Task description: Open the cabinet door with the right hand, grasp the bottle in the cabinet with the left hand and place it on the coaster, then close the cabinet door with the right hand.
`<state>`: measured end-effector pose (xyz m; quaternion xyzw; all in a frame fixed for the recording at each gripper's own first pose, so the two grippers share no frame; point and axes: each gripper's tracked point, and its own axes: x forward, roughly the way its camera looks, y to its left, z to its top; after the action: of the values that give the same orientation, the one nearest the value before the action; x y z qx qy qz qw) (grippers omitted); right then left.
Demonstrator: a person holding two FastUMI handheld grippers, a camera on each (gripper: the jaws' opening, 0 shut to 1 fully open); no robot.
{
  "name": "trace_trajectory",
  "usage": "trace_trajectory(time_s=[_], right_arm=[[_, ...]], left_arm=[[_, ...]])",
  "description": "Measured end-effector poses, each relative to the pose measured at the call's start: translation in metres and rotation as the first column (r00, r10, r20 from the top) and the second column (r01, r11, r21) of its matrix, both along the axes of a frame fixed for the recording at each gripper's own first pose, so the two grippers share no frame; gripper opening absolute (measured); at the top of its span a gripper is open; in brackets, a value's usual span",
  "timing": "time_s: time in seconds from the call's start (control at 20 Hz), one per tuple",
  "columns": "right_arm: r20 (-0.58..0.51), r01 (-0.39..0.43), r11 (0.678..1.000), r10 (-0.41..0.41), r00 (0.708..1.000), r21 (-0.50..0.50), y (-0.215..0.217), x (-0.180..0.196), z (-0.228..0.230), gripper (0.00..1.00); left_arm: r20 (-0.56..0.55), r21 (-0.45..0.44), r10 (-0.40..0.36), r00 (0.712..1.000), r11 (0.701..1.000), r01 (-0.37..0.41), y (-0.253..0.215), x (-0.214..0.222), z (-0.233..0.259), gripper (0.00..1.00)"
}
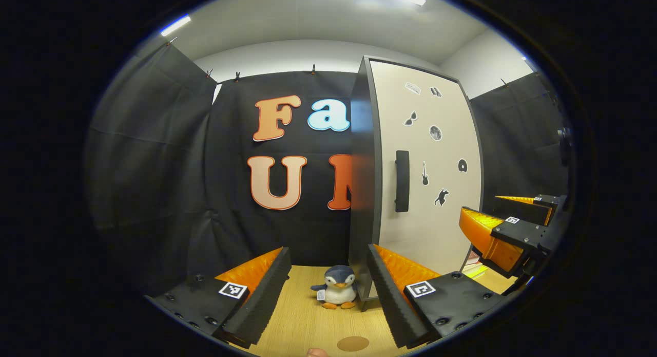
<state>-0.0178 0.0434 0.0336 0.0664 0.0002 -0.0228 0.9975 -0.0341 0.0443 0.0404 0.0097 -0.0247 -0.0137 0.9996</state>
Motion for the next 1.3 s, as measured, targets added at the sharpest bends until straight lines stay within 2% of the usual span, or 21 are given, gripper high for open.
trace_trajectory(time_s=[0.2,0.25,0.3,0.35,0.5,0.55,0.6,0.65,0.9,1.1,1.3], right_arm=[[0.017,-0.014,1.000,0.014,1.000,-0.002,0.009,0.031,0.005,0.95],[0.022,-0.016,1.000,0.016,1.000,-0.003,0.012,0.039,0.006,0.95],[0.025,-0.017,1.000,0.018,1.000,-0.003,0.015,0.047,0.007,0.95],[0.024,-0.020,1.000,0.020,0.999,-0.003,0.017,0.055,0.008,0.97],[0.037,-0.029,1.000,0.029,0.999,0.002,0.026,0.085,0.013,0.95],[0.042,-0.025,1.000,0.025,0.999,0.003,0.027,0.095,0.015,0.95],[0.043,-0.021,1.000,0.021,0.999,0.004,0.028,0.105,0.016,0.95],[0.046,-0.018,1.000,0.018,0.999,0.005,0.030,0.115,0.017,0.95],[0.013,0.016,1.000,-0.016,1.000,0.010,0.033,0.161,0.002,0.94],[-0.036,0.016,0.999,-0.015,0.999,0.042,0.038,0.187,-0.016,0.83],[-0.031,0.022,0.997,-0.020,0.999,0.070,0.042,0.192,-0.017,0.64]], left_arm=[[-0.010,0.013,0.010,1.000,1.000,-0.010,0.007,0.009,-0.002,0.96],[-0.011,0.011,0.009,1.000,1.000,-0.009,0.007,0.012,-0.002,0.99],[-0.011,0.015,0.010,1.000,1.000,-0.010,0.009,0.015,-0.002,0.96],[-0.012,0.018,0.014,1.000,1.000,-0.014,0.012,0.018,-0.002,0.96],[-0.015,0.010,0.013,1.000,1.000,-0.013,0.014,0.029,-0.006,0.96],[-0.019,0.011,0.013,1.000,1.000,-0.013,0.015,0.034,-0.008,0.99],[-0.025,0.013,0.015,1.000,1.000,-0.015,0.016,0.038,-0.012,0.96],[-0.030,0.013,0.017,0.999,1.000,-0.016,0.017,0.042,-0.014,0.99],[-0.058,-0.019,0.028,0.998,0.999,-0.029,0.031,0.063,-0.030,0.97],[-0.069,-0.007,0.049,0.996,0.999,-0.049,0.044,0.075,-0.036,0.96],[-0.071,0.003,0.049,0.996,0.999,-0.049,0.050,0.079,-0.038,0.96]])
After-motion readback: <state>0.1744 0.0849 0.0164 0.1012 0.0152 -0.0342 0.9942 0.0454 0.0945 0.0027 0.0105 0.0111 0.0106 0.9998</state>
